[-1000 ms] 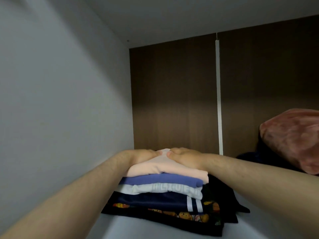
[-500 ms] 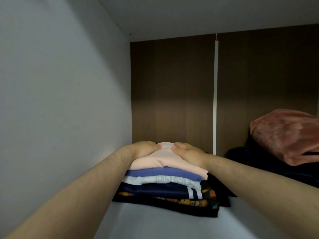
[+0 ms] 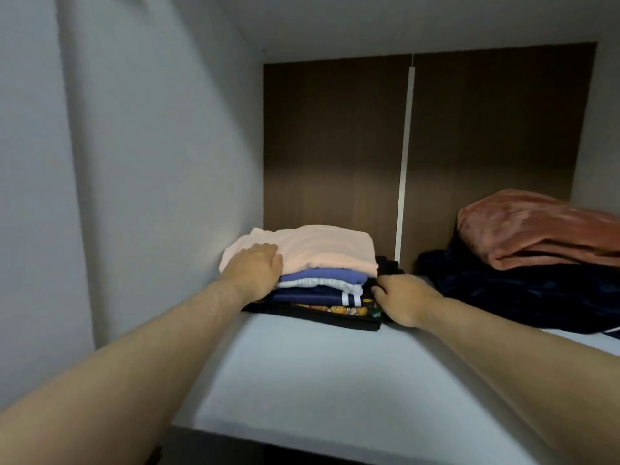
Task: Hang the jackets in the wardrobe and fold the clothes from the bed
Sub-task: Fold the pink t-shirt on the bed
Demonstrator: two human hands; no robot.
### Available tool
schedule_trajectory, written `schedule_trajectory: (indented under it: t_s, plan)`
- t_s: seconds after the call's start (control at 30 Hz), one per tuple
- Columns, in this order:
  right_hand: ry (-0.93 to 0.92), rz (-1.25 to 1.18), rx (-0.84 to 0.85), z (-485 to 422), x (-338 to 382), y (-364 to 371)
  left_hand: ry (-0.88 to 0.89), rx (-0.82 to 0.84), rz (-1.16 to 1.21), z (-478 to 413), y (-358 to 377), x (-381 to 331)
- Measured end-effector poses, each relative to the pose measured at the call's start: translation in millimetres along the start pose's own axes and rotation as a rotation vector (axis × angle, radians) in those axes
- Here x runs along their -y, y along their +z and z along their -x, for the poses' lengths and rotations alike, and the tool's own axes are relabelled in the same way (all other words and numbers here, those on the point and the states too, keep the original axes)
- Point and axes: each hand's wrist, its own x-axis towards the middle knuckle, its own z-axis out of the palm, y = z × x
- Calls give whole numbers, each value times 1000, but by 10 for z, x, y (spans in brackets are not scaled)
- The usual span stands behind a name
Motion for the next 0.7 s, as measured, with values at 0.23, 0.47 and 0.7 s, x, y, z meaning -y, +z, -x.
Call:
schedule_trajectory:
  t_s: [0.23, 0.47, 0.7]
  plan:
    - [-549, 219, -168, 866, 678, -423, -81, 111, -52, 1243, -778, -295]
    - [-877, -35, -111, 1825, 1661, -194, -287, -59, -94, 3281, -1636, -393]
    - [-1188, -223, -75, 3065, 2956, -122, -572, -189, -218, 5412, -2536, -256]
